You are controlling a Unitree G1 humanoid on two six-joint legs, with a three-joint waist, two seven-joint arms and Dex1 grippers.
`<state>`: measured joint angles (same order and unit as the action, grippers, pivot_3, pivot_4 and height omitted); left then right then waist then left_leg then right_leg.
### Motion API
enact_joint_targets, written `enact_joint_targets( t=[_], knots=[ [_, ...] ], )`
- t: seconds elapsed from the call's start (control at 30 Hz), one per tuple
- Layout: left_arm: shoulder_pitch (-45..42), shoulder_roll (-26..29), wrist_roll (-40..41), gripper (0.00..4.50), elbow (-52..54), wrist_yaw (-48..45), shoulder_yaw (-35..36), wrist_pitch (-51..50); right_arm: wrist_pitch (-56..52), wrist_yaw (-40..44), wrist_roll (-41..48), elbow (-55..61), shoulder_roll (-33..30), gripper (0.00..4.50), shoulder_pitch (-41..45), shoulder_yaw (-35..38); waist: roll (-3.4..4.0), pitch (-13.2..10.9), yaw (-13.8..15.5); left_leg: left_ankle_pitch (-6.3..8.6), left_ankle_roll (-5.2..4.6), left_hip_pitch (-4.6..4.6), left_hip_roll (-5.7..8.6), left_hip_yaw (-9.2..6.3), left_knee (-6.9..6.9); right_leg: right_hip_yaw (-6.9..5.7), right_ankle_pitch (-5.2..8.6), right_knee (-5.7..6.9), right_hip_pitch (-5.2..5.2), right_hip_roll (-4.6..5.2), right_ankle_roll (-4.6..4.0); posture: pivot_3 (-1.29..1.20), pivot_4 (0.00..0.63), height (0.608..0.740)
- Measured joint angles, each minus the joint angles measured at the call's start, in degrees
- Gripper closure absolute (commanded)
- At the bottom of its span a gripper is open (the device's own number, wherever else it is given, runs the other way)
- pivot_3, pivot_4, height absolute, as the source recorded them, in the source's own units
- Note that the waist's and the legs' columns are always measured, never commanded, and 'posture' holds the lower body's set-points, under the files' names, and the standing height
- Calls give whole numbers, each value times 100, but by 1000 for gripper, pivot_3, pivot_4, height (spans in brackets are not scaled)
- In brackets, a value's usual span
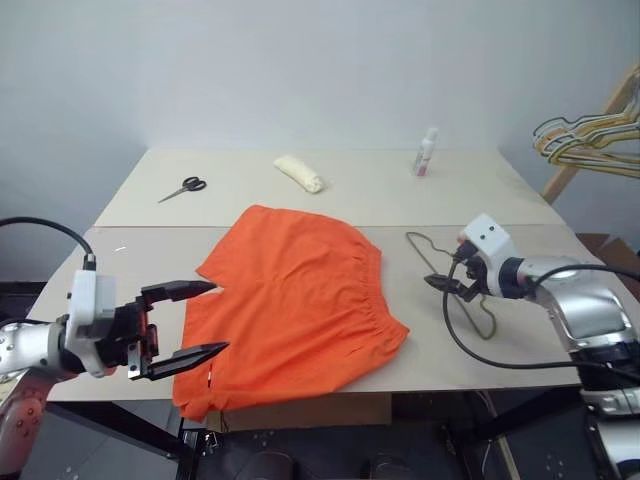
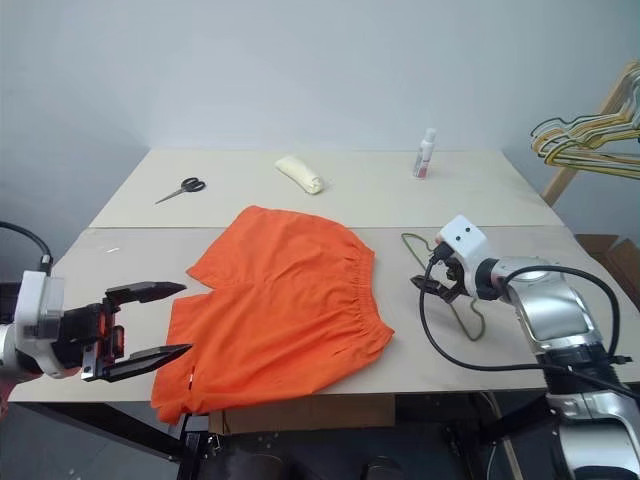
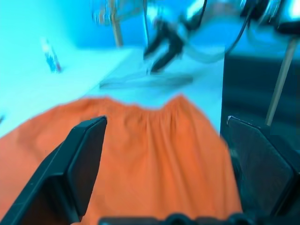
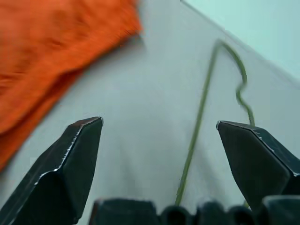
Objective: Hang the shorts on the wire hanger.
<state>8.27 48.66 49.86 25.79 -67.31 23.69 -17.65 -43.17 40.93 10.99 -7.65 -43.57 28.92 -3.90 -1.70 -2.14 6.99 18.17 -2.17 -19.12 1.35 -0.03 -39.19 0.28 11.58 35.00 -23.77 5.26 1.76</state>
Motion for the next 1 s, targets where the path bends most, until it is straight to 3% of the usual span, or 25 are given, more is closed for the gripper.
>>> enact_joint_targets(
  t=[0.23,0.5,0.6,0.93,1.0],
  knots=[
    [-346,-58,182,26,476,399,-528,-599,221,-87,-101,-1024,217,0,28,20,2,9,-75,-6,10,-27,13,8,-1,15,-8,2,-38,1,4,195,0,740],
    [-318,81,-41,26,593,250,-660,-654,661,563,-396,-1581,177,0,35,-333,3,9,-213,-7,10,-14,10,10,-1,17,-11,10,-30,-8,1,195,0,740],
    [-318,79,-268,0,591,244,-783,-627,720,806,-495,-1582,120,560,36,-464,-1,22,-216,-7,10,-6,9,9,-1,15,-11,10,-18,-10,0,195,0,740],
    [-368,-20,-547,0,587,269,-955,-612,469,726,-810,-1675,265,4105,194,-633,-27,95,-207,-8,11,10,8,6,-1,15,-12,8,1,-8,1,190,0,740],
    [-379,-65,-581,0,589,271,-1010,-612,387,650,-865,-1712,299,4481,237,-631,-25,97,-200,-7,11,30,6,3,-1,11,-11,2,29,-10,1,187,0,740]
  ],
)
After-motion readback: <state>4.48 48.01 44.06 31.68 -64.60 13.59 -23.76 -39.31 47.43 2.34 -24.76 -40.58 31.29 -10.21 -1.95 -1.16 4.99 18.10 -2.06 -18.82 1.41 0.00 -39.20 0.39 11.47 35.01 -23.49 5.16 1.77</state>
